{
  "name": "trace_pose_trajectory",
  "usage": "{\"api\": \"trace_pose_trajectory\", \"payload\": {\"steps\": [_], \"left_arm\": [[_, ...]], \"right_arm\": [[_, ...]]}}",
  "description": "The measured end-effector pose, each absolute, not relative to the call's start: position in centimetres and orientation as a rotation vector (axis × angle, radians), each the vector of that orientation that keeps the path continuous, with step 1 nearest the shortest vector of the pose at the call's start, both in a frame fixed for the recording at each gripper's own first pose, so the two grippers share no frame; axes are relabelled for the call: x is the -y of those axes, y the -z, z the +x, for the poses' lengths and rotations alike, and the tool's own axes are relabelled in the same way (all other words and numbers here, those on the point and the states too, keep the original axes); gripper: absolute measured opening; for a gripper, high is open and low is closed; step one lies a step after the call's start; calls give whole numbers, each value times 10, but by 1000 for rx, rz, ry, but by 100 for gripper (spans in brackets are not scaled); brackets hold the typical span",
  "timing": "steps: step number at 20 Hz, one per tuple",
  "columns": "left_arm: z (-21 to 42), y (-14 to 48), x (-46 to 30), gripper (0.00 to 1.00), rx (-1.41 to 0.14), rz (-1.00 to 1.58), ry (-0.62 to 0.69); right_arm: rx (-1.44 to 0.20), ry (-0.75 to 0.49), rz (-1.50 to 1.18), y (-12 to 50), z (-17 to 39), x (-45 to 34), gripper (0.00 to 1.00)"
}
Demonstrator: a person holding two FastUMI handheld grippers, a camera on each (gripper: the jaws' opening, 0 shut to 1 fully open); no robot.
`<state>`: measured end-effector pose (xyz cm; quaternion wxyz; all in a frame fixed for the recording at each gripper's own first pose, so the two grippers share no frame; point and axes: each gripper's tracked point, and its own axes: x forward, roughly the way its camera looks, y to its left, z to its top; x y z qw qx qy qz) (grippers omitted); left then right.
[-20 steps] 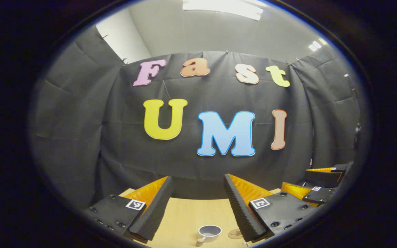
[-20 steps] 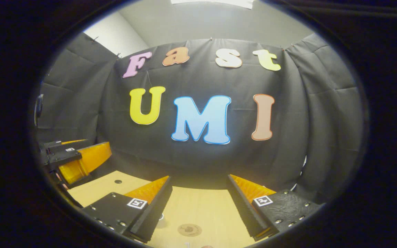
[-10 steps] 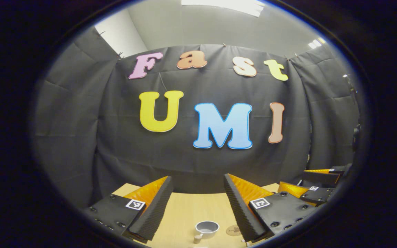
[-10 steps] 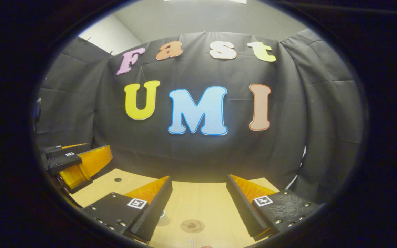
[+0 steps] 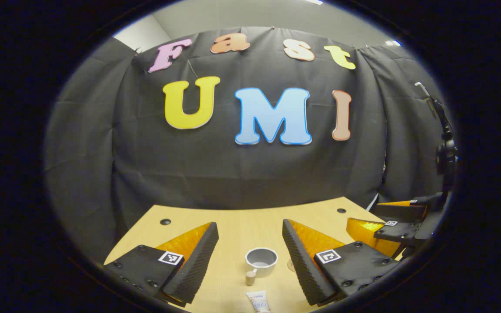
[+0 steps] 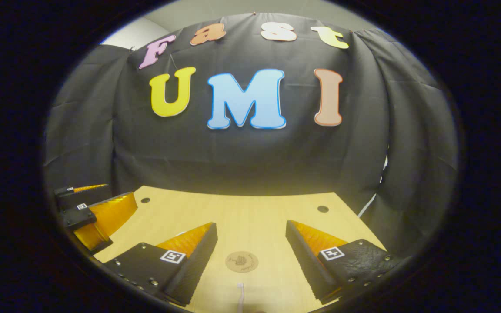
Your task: Put the toothbrush and toothpaste on the desktop into the cup, then pick up the cup and place it on the coaster on the desktop.
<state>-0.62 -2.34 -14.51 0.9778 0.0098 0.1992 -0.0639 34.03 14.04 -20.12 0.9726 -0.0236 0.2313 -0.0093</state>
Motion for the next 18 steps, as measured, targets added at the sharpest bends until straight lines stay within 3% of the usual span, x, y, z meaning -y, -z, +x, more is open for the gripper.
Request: {"api": "trace_pose_trajectory", "payload": {"steps": [4, 7, 12, 18], "left_arm": [[-31, 198, 20, 97, -535, 5, 132], [-45, 234, 19, 93, -625, -6, 137], [-71, 281, 26, 97, -761, 2, 168], [-106, 330, 32, 94, -906, 1, 188]], "right_arm": [[-591, 21, -45, 242, 307, -135, 96], [-689, 21, -37, 273, 293, -133, 96], [-829, 30, -10, 311, 268, -130, 96], [-954, 33, 0, 348, 239, -126, 97]]}}
